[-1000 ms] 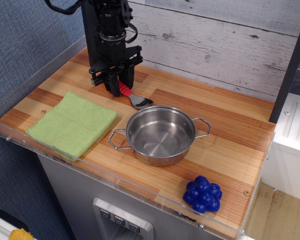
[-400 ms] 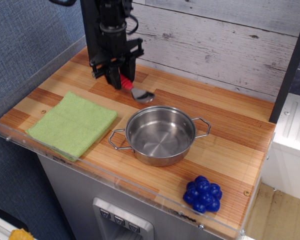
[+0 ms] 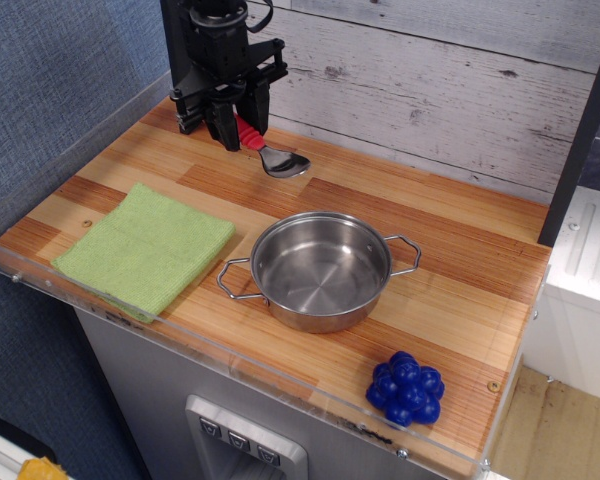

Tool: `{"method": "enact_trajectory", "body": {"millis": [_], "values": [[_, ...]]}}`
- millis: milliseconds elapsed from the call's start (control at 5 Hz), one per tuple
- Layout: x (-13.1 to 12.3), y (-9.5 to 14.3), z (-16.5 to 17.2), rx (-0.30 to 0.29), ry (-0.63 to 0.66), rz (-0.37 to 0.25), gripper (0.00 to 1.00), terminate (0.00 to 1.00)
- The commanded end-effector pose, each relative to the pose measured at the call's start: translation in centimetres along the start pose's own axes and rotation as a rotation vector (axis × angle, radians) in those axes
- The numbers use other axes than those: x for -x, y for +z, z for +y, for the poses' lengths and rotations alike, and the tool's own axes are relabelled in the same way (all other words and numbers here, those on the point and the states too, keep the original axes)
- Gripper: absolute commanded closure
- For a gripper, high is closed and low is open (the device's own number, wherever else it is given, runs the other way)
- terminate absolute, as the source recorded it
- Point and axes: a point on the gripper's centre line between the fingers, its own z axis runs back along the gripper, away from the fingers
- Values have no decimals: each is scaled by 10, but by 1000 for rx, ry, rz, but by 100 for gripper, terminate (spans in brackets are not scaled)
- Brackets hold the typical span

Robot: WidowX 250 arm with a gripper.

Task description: Put the spoon into the pot.

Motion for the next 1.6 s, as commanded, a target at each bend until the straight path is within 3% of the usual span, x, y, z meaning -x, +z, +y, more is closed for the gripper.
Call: {"method": "enact_trajectory", "body": {"millis": [0,400,1400], "values": [[21,41,15,42,-120,-52,100,0],[51,38,20,31,-209,-113,100,0],[86,20,17,8,-278,-150,100,0]]}}
